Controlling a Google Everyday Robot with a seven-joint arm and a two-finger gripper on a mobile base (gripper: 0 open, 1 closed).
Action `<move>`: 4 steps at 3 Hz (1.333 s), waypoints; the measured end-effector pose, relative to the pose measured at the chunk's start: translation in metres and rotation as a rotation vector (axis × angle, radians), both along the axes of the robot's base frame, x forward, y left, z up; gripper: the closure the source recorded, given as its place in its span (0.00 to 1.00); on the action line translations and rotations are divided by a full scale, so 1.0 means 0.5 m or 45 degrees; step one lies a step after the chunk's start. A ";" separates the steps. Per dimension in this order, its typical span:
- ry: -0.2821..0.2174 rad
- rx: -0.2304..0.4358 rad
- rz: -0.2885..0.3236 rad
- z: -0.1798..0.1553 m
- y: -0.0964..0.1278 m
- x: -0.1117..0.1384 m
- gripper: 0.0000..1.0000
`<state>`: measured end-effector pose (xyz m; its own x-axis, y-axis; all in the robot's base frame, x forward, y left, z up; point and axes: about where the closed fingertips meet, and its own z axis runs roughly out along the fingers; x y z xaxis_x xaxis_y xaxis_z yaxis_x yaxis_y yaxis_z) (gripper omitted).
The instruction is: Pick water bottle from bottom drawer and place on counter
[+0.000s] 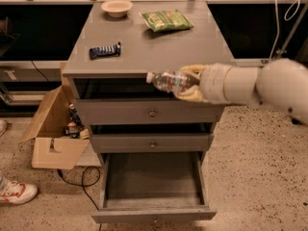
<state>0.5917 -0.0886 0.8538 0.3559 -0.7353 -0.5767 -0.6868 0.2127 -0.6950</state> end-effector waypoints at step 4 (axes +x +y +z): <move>0.386 0.200 -0.100 0.135 0.038 0.337 1.00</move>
Offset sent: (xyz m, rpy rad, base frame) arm 0.1528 0.0155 0.1066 0.1534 0.2605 -0.0346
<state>0.7600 -0.0698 0.9215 0.0969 -0.6473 -0.7561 -0.8345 0.3612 -0.4162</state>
